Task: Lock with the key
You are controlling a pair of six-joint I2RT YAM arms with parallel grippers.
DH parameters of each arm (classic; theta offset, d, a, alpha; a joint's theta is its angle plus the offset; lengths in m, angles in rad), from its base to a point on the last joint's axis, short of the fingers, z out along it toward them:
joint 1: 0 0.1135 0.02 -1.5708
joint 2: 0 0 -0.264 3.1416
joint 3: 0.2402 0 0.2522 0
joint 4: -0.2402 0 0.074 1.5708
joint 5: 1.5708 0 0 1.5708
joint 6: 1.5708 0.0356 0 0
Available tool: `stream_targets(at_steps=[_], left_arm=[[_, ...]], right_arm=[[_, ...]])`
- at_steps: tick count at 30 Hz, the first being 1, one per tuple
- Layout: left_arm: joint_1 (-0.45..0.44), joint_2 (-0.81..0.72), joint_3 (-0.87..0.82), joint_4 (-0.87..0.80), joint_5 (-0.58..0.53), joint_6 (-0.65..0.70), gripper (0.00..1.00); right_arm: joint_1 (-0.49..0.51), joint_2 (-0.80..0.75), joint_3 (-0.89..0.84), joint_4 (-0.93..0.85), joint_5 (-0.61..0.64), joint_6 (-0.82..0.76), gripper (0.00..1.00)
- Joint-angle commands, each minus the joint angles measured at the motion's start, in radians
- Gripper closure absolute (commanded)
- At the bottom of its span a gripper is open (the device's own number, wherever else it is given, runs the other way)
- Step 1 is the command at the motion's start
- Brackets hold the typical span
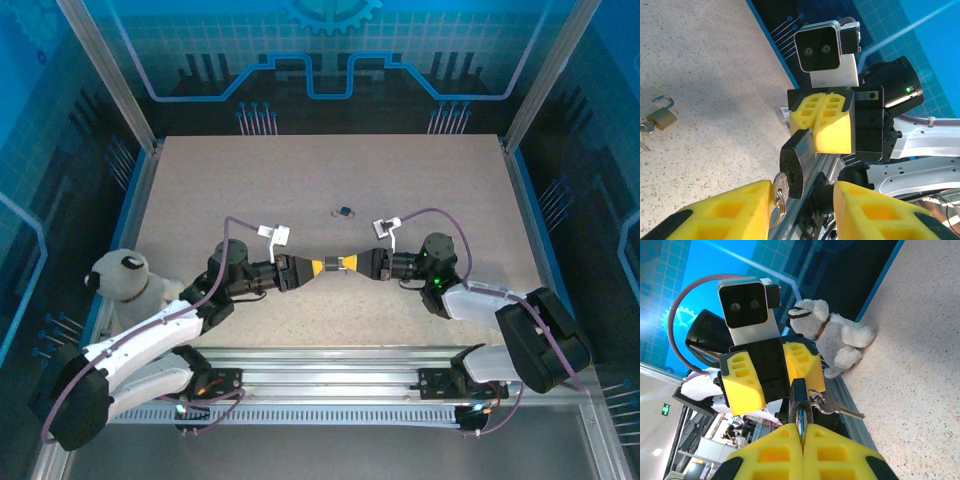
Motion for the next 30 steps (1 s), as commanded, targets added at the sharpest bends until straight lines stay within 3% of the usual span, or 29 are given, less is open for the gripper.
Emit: stream_targets(at_steps=[1, 16, 30], left_arm=[[0.007, 0.005, -0.019, 0.039, 0.025, -0.010, 0.64], [0.007, 0.026, -0.030, 0.108, 0.036, -0.050, 0.76], [0.007, 0.031, -0.015, 0.101, 0.036, -0.049, 0.81]], right_arm=[[-0.004, 0.004, 0.025, 0.071, -0.010, 0.010, 1.00], [0.005, 0.024, 0.025, 0.094, -0.006, 0.016, 1.00], [0.009, 0.029, 0.025, 0.101, -0.007, 0.018, 1.00]])
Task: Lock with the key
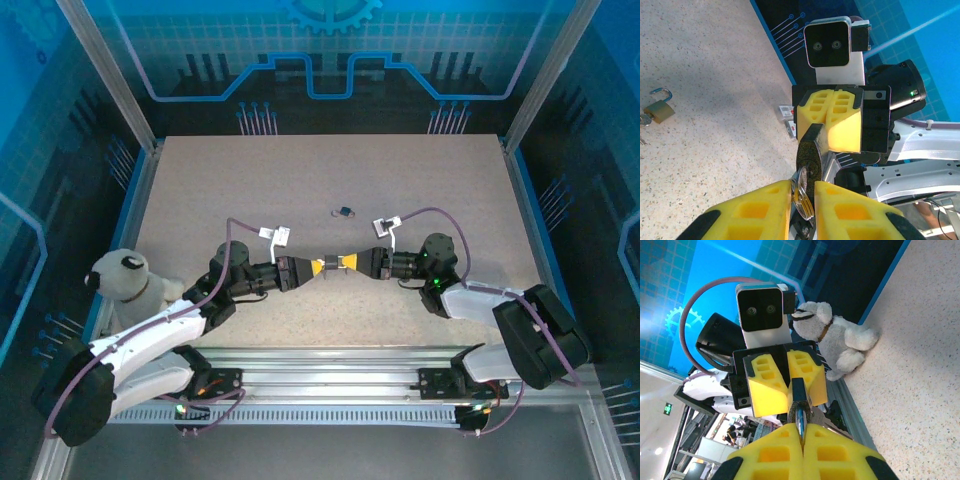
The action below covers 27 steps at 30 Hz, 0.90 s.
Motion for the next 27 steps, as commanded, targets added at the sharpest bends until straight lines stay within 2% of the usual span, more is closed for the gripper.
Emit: stream_targets(at_steps=[1, 12, 22, 27], left_arm=[[0.006, 0.006, 0.007, 0.041, 0.028, 0.004, 0.82], [0.007, 0.012, 0.017, 0.043, 0.027, 0.002, 0.83], [0.007, 0.011, 0.010, 0.055, 0.014, -0.008, 0.80], [0.007, 0.013, 0.006, 0.062, 0.017, -0.014, 0.92]], right_arm=[[0.010, 0.010, 0.027, 0.054, -0.008, 0.002, 1.00], [0.018, 0.030, 0.029, 0.089, -0.017, 0.020, 1.00], [0.025, 0.030, 0.029, 0.087, -0.022, 0.014, 1.00], [0.029, 0.032, 0.030, 0.092, -0.024, 0.016, 1.00]])
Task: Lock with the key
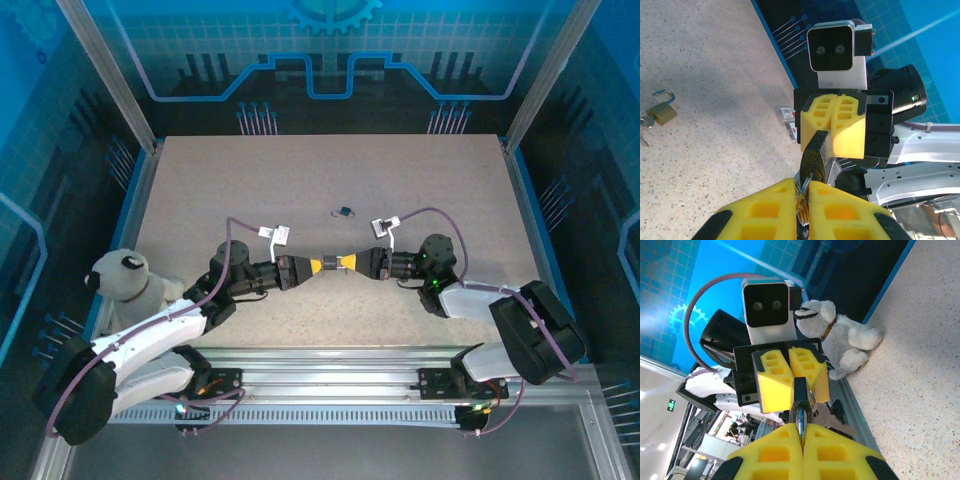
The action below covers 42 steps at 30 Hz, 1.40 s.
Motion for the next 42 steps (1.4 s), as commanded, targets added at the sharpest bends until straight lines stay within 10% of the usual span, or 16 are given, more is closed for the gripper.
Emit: stream_targets(at_steps=[1, 41, 42], left_arm=[[0.002, 0.002, 0.006, 0.050, 0.018, -0.004, 0.94], [0.053, -0.079, -0.065, 0.040, -0.021, -0.021, 1.00], [0.053, -0.074, -0.060, 0.037, -0.017, -0.017, 0.89]], right_arm=[[0.020, 0.007, 0.029, 0.038, -0.017, -0.001, 1.00], [-0.070, -0.043, -0.018, 0.036, 0.025, 0.012, 1.00], [-0.069, -0.040, -0.018, 0.043, 0.023, 0.017, 1.00]])
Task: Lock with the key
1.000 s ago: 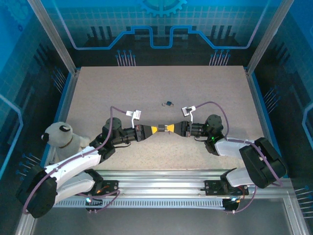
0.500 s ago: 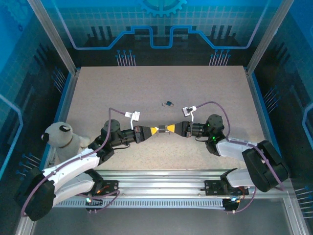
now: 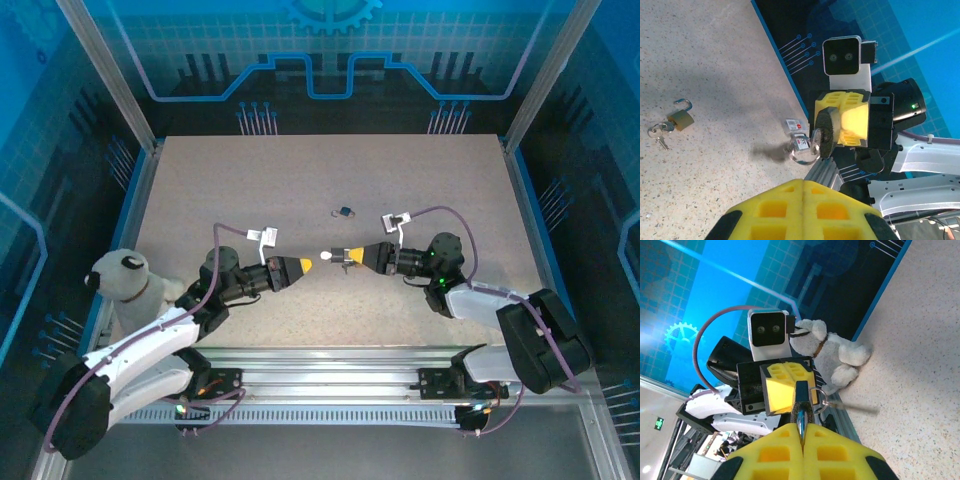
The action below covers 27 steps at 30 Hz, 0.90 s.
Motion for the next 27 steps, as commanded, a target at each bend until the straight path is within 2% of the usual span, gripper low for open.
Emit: stream_targets(at_steps=[1, 3, 7, 10, 18, 27], left_arm=[[0.007, 0.011, 0.007, 0.026, 0.012, -0.002, 0.73], [0.007, 0.011, 0.009, 0.030, 0.017, -0.004, 0.42], [0.008, 0.015, 0.018, 0.051, 0.028, -0.024, 0.20], [0.007, 0.021, 0.020, 0.069, 0.036, -0.040, 0.17], [0.005, 0.057, 0.027, 0.096, 0.060, -0.048, 0.17], [0.001, 0.078, 0.041, 0.112, 0.090, -0.051, 0.25]], right_arm=[[-0.004, 0.016, -0.007, 0.085, -0.006, 0.020, 1.00], [0.003, 0.022, -0.004, 0.091, -0.010, 0.022, 1.00], [0.014, 0.033, 0.003, 0.083, -0.012, 0.014, 1.00], [0.025, 0.041, 0.007, 0.085, -0.016, 0.014, 1.00], [0.047, 0.062, 0.022, 0.099, -0.032, 0.021, 1.00], [0.070, 0.108, 0.045, 0.114, -0.051, 0.032, 1.00]])
